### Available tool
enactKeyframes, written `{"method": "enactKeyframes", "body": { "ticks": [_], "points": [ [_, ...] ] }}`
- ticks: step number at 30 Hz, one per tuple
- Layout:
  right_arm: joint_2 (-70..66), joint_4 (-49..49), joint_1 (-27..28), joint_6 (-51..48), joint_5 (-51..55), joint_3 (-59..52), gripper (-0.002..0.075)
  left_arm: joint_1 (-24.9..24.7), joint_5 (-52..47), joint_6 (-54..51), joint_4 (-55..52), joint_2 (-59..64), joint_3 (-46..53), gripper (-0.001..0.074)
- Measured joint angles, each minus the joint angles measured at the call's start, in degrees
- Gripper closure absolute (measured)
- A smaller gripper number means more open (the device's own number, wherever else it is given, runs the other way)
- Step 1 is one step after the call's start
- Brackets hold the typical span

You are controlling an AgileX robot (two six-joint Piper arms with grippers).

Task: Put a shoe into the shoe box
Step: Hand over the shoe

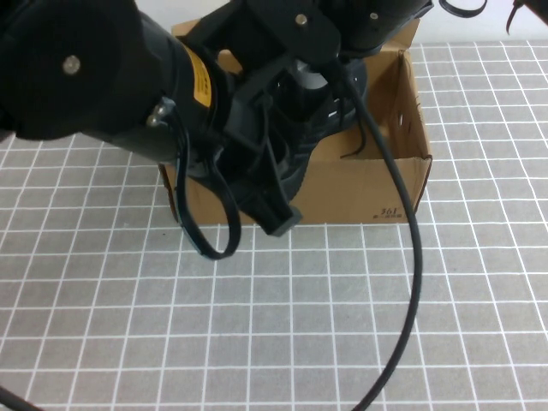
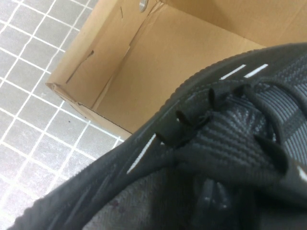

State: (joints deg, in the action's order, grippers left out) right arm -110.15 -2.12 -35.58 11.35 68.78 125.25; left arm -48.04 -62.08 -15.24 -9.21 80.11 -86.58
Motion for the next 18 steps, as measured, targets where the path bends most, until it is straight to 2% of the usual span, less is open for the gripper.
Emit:
{"method": "enactKeyframes", "body": {
  "ticks": [4, 6, 8, 11, 18],
  "points": [
    [0.00, 0.00, 0.00, -0.77, 0.00, 0.00, 0.0727, 0.00, -1.22, 0.10, -1.83, 0.00, 0.00, 0.0391],
    [0.00, 0.00, 0.00, -0.99, 0.00, 0.00, 0.0727, 0.00, -1.34, 0.37, -3.20, 0.00, 0.00, 0.0224],
    [0.00, 0.00, 0.00, -1.14, 0.00, 0.00, 0.0727, 0.00, -1.34, 0.48, -4.11, 0.00, 0.00, 0.0125],
    [0.00, 0.00, 0.00, -1.36, 0.00, 0.00, 0.0726, 0.00, -1.34, -0.57, -4.66, -0.91, 0.12, 0.0069],
    [0.00, 0.00, 0.00, -1.71, 0.00, 0.00, 0.0727, 0.00, 10.62, -3.89, -3.40, -9.89, 12.38, 0.0066]
  ]
}}
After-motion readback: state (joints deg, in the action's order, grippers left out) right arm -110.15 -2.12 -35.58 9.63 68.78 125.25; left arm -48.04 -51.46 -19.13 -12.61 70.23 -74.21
